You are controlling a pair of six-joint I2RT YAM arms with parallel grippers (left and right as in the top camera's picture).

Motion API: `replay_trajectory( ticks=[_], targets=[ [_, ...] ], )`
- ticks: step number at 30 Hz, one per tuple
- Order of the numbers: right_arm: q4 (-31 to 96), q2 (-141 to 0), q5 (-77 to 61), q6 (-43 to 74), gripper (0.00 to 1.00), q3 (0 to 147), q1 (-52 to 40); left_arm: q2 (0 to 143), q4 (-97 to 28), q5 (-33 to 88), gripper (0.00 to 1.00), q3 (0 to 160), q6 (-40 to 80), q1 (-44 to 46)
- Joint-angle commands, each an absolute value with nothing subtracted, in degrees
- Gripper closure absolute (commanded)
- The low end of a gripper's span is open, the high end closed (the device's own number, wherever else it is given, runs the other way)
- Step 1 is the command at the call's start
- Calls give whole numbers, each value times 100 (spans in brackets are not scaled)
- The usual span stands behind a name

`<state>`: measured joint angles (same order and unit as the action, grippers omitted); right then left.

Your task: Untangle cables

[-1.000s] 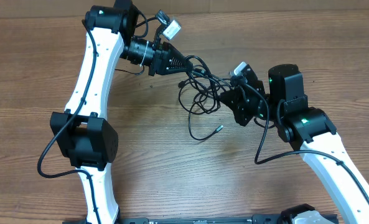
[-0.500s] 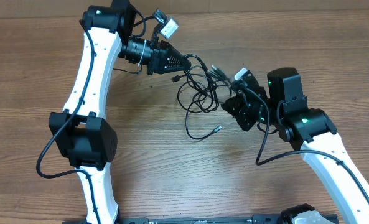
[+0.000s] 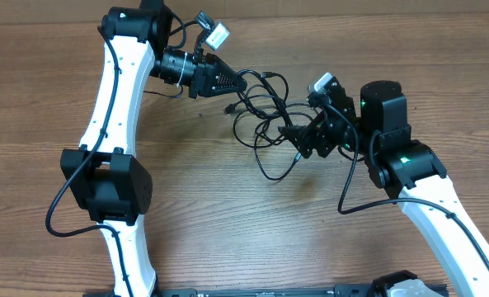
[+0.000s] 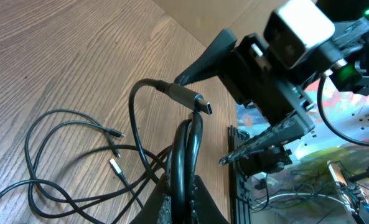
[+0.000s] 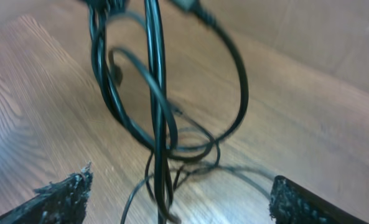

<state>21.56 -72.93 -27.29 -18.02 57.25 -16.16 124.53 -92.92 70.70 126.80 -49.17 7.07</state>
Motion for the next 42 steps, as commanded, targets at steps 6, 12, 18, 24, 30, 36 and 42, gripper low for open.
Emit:
replay_trajectory(
  ticks=[6, 12, 18, 24, 30, 36, 42],
  targets=[
    [1553, -7273, -3111, -1782, 11, 5706, -1601, 12455, -9448, 7155, 96, 12766, -4864, 768],
    [1452, -7275, -3092, -1848, 12, 5706, -1601, 12455, -9467, 7159, 96, 12766, -4862, 915],
    [1452, -7279, -3004, -1953, 27, 5706, -1601, 12455, -9467, 7161, 96, 12766, -4862, 1057],
    [1485, -7279, -2912, -2018, 55, 5706, -1601, 12455, -9467, 7210, 96, 12766, -4862, 1107],
    [1597, -7321, -2788, -2016, 82, 5701, -1601, 12455, -9467, 7509, 96, 12766, -4864, 1129],
    [1723, -7485, -2792, -2010, 56, 5701, -1601, 12455, -9531, 7653, 95, 12766, -4864, 1133],
    [1721, -7594, -2812, -1990, 96, 5701, -1601, 12455, -9557, 7627, 95, 12766, -4866, 1144]
  ],
)
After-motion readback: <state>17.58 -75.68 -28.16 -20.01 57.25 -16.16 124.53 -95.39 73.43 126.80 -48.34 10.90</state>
